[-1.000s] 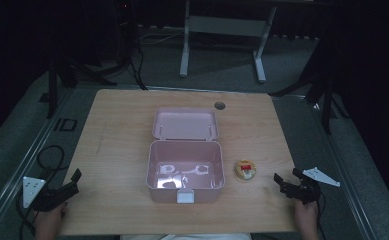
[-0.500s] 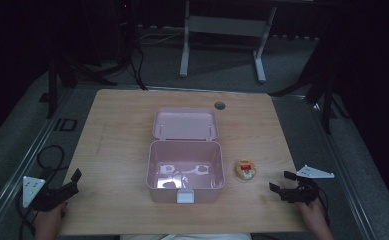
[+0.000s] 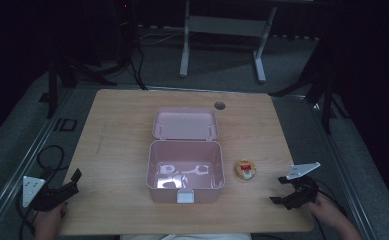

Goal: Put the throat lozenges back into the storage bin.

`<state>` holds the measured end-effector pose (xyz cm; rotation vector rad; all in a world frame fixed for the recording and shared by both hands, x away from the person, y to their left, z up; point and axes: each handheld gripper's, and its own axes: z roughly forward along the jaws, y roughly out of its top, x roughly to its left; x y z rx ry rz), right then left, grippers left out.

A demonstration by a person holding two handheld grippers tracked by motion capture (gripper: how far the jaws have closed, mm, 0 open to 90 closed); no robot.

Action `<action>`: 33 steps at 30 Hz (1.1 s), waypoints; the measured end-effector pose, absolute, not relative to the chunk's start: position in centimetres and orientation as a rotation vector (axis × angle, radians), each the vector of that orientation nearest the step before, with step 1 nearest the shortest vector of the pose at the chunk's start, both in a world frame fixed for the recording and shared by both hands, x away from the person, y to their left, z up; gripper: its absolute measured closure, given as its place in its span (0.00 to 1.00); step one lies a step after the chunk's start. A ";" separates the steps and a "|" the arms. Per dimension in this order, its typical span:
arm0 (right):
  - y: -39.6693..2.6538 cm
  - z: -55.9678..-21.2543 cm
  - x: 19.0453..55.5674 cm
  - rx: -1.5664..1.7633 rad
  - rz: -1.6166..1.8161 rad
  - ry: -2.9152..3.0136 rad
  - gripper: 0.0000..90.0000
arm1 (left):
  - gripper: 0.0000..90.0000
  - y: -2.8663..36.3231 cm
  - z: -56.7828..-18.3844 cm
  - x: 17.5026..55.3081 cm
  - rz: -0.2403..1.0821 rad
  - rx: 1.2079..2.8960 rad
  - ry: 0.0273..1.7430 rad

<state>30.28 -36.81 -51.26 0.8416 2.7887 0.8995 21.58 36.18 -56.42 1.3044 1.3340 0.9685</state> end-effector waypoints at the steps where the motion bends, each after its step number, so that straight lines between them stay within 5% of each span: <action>1: -36.2 -51.1 30.3 0.788 0.806 2.850 0.14 | 0.03 36.2 -56.4 21.6 0.968 1.305 1.334; 33: -30.4 -49.0 31.9 0.345 0.112 3.216 0.16 | 0.03 36.2 -56.4 21.6 0.962 1.302 1.333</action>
